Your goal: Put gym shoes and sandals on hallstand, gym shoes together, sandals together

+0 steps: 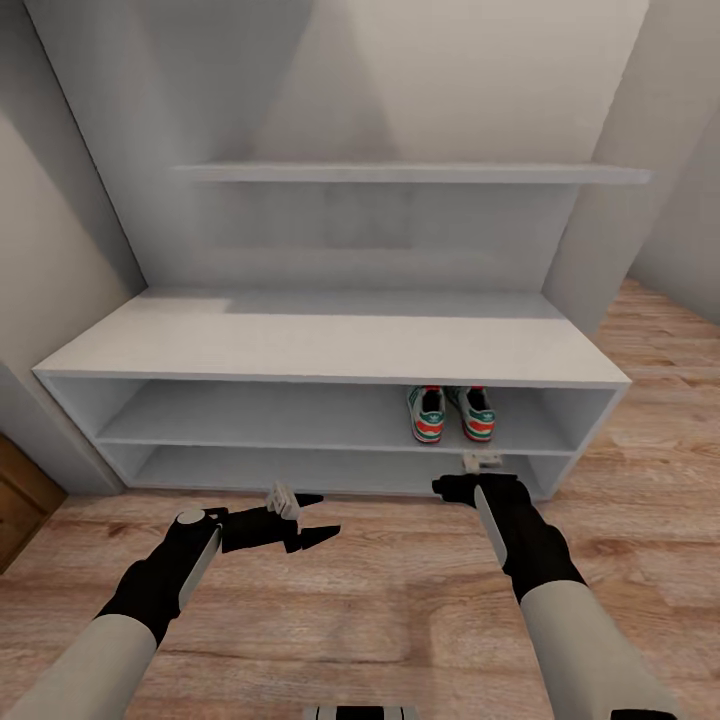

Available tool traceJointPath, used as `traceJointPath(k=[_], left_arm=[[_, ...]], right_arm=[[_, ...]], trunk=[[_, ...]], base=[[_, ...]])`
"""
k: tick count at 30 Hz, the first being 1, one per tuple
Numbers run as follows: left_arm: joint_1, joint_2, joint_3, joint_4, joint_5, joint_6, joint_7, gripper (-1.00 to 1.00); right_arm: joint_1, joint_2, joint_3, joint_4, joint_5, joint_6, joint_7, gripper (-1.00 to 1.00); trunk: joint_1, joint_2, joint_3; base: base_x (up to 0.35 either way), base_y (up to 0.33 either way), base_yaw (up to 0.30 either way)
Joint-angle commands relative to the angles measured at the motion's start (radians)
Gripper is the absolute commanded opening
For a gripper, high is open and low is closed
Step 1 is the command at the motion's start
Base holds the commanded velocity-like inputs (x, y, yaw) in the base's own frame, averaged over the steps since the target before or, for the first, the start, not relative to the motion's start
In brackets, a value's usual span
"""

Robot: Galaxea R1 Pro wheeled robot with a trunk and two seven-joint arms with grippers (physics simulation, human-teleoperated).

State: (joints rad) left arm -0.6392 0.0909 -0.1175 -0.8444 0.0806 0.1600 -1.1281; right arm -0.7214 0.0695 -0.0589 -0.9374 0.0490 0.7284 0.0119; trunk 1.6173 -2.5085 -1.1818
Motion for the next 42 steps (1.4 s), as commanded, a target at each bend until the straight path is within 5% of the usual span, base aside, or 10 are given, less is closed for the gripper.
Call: traceJointPath(k=[1,7,29,37,42], left_arm=[[-0.001,0.001,-0.004,0.0,0.008,0.01,0.0,1.0],[0.0,0.001,-0.002,0.001,0.008,0.012,0.006,1.0],[0.001,0.004,-0.001,0.005,0.008,0.013,0.007,1.0],[0.001,0.004,-0.001,0.005,0.008,0.013,0.007,1.0],[0.001,0.004,-0.001,0.005,0.008,0.013,0.007,1.0]], right_arm=[[0.0,0.001,-0.003,-0.005,0.004,0.005,0.001,1.0],[0.005,0.004,-0.004,-0.117,-0.003,0.002,0.001,1.0],[0.007,0.006,-0.007,-0.118,-0.005,0.003,0.0,1.0],[0.007,0.005,-0.017,-0.113,-0.006,0.002,0.0,1.0],[0.007,0.005,-0.083,-0.112,-0.006,0.002,0.0,1.0]], trunk=[[0.0,0.0,-0.001],[0.0,0.0,0.001],[0.0,0.0,0.02],[-0.004,0.002,0.058],[-0.006,0.003,0.082]], base=[[0.0,0.0,0.0],[0.0,0.0,-0.159],[0.0,0.0,-0.287],[0.0,0.0,-0.284],[0.0,0.0,-0.274]])
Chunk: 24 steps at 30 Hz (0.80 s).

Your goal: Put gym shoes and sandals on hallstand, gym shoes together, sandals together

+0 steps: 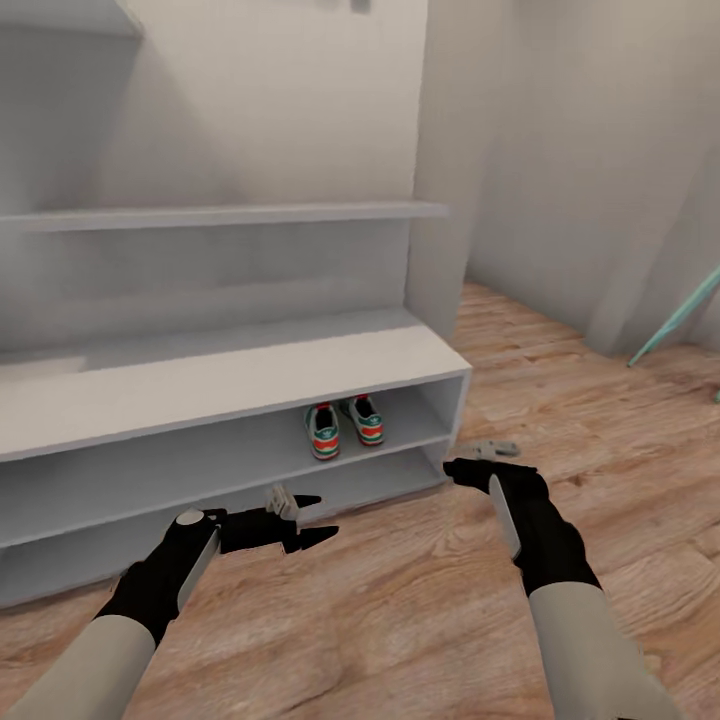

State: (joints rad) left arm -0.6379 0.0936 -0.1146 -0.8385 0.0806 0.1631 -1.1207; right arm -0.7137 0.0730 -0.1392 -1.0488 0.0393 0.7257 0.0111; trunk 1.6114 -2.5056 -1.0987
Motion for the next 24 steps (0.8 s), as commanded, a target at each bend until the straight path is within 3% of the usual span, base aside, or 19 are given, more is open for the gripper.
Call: traceJointPath(k=[1,6,15,24], left_arm=[[0.0,0.001,-0.003,-0.001,0.008,0.01,-0.001,1.0],[0.0,0.001,-0.003,-0.001,0.008,0.01,-0.001,1.0],[0.0,0.001,-0.004,-0.001,0.008,0.01,-0.001,1.0],[0.0,0.001,-0.004,0.001,0.009,0.01,0.0,1.0]], right_arm=[[-0.001,0.002,-0.02,-0.001,0.004,0.004,0.001,1.0],[-0.001,0.002,-0.052,-0.001,0.004,0.004,0.001,1.0],[-0.001,0.001,-0.057,0.0,0.004,0.004,0.002,1.0],[-0.001,0.001,-0.058,0.0,0.004,0.004,0.001,1.0]], trunk=[[-0.001,0.0,0.004],[-0.003,0.001,0.029],[-0.007,0.003,0.073],[-0.007,0.003,0.082]], base=[[0.0,0.0,-0.27],[0.0,0.0,-0.269],[0.0,0.0,-0.267],[0.0,0.0,-0.266]])
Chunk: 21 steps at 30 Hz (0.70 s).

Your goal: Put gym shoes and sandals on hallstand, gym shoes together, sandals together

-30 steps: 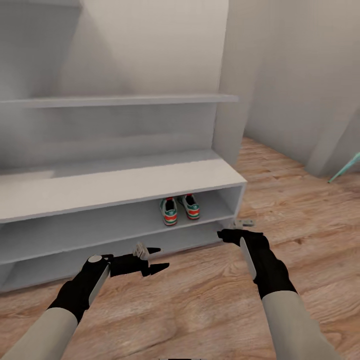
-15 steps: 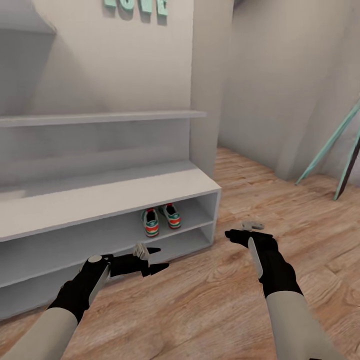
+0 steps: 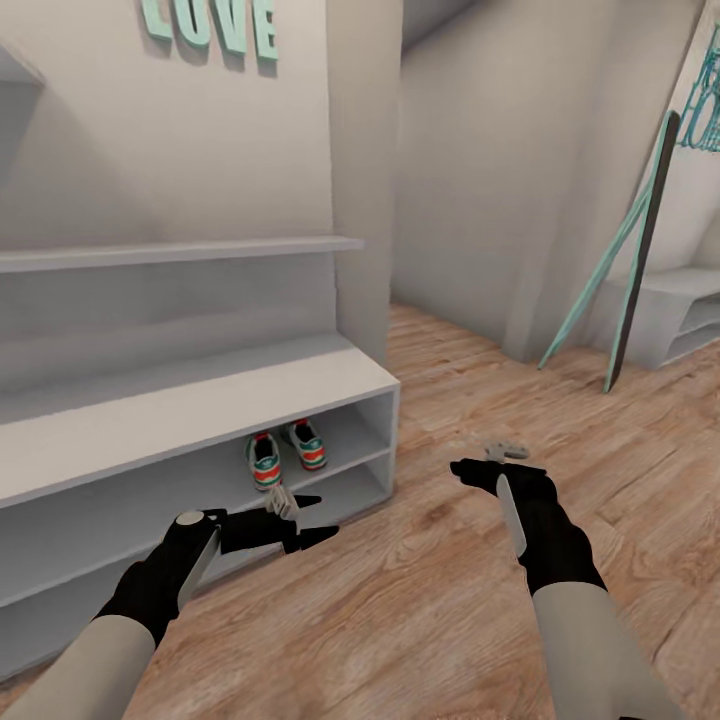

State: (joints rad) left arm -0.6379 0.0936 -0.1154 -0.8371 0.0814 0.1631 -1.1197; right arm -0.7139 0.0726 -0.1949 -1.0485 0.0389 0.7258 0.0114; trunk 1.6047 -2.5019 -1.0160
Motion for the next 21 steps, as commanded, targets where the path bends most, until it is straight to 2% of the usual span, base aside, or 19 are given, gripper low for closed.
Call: traceJointPath(k=[1,6,9,14,21], left_arm=[[0.0,0.001,-0.004,-0.001,0.009,0.01,-0.001,1.0],[0.0,-0.003,-0.004,0.0,0.01,0.009,0.01,1.0],[0.0,-0.011,-0.004,0.0,0.01,0.009,0.034,1.0],[0.0,-0.032,-0.006,0.012,0.01,0.009,0.107,1.0],[0.0,-0.047,-0.007,0.017,0.01,0.008,0.125,1.0]], right_arm=[[-0.001,0.001,-0.002,-0.001,0.004,0.004,0.001,1.0],[-0.001,0.001,-0.002,-0.001,0.004,0.004,0.001,1.0],[-0.001,0.001,-0.003,-0.001,0.004,0.004,0.001,1.0],[0.0,0.001,-0.003,-0.001,0.004,0.004,0.001,1.0],[-0.001,0.001,-0.002,-0.001,0.004,0.004,0.002,1.0]], trunk=[[0.0,0.0,0.0],[0.0,0.0,0.005],[0.0,0.0,0.008],[0.0,0.0,0.013],[0.0,0.0,0.021]], base=[[0.0,0.0,-0.266],[0.013,-0.001,-0.266],[0.186,-0.056,-0.265],[0.302,-0.163,-0.265],[0.334,-0.212,-0.265]])
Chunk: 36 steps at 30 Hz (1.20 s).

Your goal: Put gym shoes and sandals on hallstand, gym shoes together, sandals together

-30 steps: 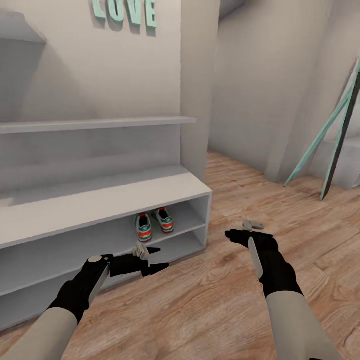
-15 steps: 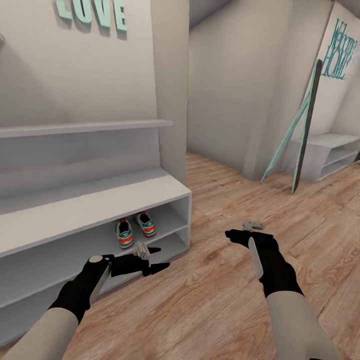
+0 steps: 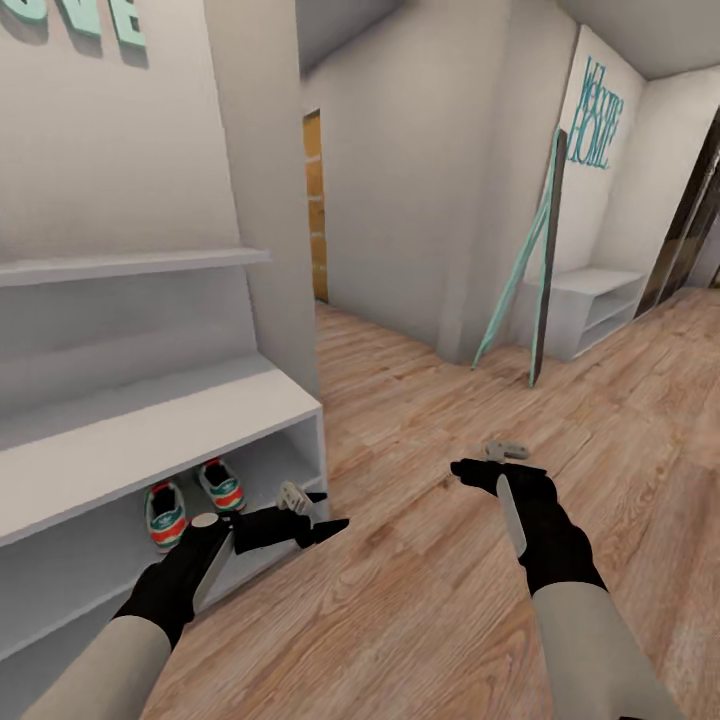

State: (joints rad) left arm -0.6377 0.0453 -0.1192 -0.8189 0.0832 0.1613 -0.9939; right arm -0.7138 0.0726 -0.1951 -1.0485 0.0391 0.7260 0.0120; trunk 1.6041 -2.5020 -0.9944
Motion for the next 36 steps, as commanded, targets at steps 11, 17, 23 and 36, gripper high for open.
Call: traceJointPath(k=[11,17,23,36], left_arm=[[0.0,-0.007,-0.002,0.0,0.009,0.009,0.0,1.0],[0.0,-0.007,-0.002,0.0,0.009,0.009,0.0,1.0],[0.0,-0.005,0.0,0.009,0.01,0.009,0.021,1.0],[0.0,-0.006,0.001,0.03,0.016,0.009,0.226,1.0]], right_arm=[[-0.001,0.001,-0.001,-0.001,0.004,0.004,0.002,1.0],[-0.001,0.001,-0.001,-0.001,0.004,0.004,0.002,1.0],[-0.001,0.001,-0.001,-0.001,0.005,0.004,0.001,1.0],[0.0,0.003,0.0,0.001,0.011,0.004,0.0,1.0]], trunk=[[0.0,0.0,0.01],[0.0,0.0,0.016],[0.0,0.0,0.023],[0.0,0.0,0.036]], base=[[0.335,-0.223,-0.265],[0.326,-0.228,-0.265],[0.304,-0.252,-0.264],[0.299,-0.258,-0.265]])
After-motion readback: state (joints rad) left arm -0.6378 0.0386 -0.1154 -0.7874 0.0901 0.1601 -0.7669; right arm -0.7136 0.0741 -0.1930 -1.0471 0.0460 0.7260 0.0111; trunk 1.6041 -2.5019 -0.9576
